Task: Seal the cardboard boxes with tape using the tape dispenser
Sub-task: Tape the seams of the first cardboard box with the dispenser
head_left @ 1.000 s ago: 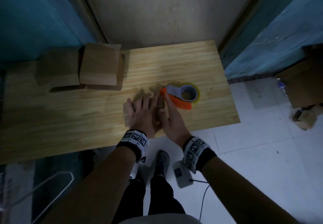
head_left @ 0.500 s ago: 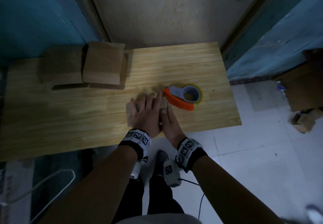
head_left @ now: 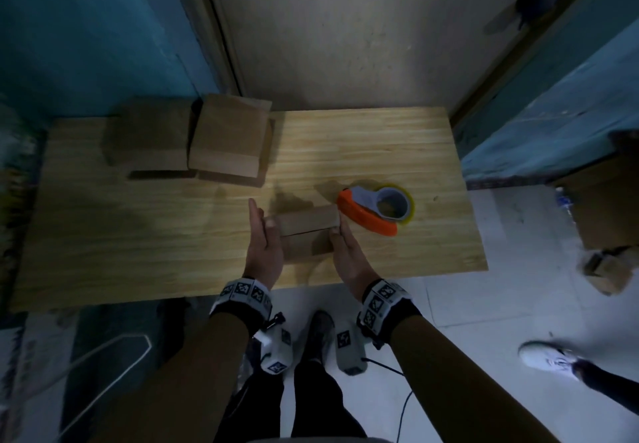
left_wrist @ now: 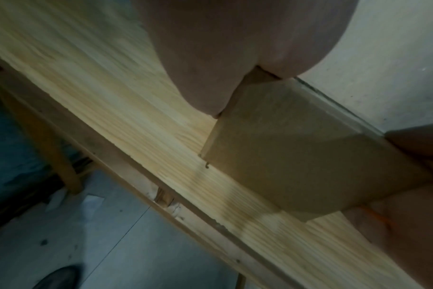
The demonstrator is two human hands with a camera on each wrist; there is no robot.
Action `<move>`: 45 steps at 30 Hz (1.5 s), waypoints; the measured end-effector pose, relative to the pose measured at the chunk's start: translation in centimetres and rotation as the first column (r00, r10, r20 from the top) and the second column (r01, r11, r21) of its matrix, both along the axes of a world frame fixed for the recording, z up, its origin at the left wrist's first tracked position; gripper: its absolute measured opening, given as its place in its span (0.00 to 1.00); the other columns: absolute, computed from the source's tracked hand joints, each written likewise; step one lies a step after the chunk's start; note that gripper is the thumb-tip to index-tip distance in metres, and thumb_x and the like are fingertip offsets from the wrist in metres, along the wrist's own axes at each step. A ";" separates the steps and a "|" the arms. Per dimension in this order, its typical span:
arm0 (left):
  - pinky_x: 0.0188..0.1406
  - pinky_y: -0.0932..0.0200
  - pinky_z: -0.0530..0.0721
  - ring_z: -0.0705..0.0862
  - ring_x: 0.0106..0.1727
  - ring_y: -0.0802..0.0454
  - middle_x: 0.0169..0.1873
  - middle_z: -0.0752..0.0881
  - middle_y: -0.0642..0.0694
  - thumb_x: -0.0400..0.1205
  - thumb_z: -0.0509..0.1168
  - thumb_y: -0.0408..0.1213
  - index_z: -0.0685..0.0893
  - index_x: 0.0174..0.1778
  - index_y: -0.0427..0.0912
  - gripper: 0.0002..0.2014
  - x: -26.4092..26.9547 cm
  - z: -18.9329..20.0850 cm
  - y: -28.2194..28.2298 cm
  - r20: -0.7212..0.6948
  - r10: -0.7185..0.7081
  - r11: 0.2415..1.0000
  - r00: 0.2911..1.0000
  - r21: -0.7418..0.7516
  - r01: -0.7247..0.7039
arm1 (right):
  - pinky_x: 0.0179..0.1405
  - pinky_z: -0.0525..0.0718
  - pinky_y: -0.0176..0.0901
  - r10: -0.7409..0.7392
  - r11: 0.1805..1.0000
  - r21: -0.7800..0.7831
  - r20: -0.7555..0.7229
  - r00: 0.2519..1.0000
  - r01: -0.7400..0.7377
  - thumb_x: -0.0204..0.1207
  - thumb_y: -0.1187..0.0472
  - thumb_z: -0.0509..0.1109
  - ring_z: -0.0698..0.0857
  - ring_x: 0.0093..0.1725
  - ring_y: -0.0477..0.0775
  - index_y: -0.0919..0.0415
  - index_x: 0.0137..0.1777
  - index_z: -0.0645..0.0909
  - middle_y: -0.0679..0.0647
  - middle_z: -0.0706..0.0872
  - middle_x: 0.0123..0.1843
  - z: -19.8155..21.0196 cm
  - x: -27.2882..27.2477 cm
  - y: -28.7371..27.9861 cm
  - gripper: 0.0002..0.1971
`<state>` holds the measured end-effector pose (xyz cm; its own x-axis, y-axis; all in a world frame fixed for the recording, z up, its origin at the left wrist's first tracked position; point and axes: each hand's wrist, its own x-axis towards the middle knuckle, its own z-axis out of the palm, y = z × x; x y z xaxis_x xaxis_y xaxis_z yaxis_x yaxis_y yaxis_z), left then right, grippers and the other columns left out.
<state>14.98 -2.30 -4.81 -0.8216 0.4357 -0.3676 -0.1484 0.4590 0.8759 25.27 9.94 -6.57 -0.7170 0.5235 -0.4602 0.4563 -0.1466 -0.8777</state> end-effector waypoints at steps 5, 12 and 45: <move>0.80 0.55 0.60 0.60 0.84 0.45 0.85 0.58 0.42 0.91 0.46 0.46 0.49 0.87 0.47 0.28 -0.2 0.0 0.0 0.085 0.076 0.997 0.993 -0.016 -0.075 | 0.82 0.63 0.43 -0.038 0.999 -0.009 -0.022 0.999 0.037 0.92 0.62 0.49 0.66 0.81 0.48 0.56 0.87 0.57 0.48 0.66 0.83 0.3 0.0 -0.1 0.24; 0.70 0.63 0.58 0.62 0.83 0.43 0.83 0.61 0.40 0.91 0.45 0.49 0.55 0.86 0.43 0.27 -0.4 0.2 0.2 0.151 0.095 0.991 0.984 -0.109 -0.079 | 0.70 0.67 0.21 0.030 0.997 0.071 -0.024 0.999 -0.028 0.92 0.63 0.48 0.67 0.80 0.45 0.57 0.87 0.58 0.48 0.68 0.81 0.3 0.3 0.0 0.23; 0.35 0.71 0.84 0.84 0.58 0.52 0.58 0.83 0.47 0.78 0.73 0.37 0.77 0.74 0.54 0.27 -5.5 2.7 -4.8 0.118 -0.011 1.000 0.993 0.001 0.010 | 0.56 0.81 0.39 0.015 0.989 0.149 -0.057 0.998 -0.006 0.76 0.69 0.73 0.79 0.59 0.53 0.52 0.80 0.68 0.55 0.75 0.60 2.8 -2.1 -0.4 0.33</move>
<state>9.45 -7.10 -2.11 -0.7679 0.4442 -0.4615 -0.2460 0.4608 0.8527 23.16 9.55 -3.73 -0.7459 0.5753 -0.3357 0.4051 -0.0082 -0.9142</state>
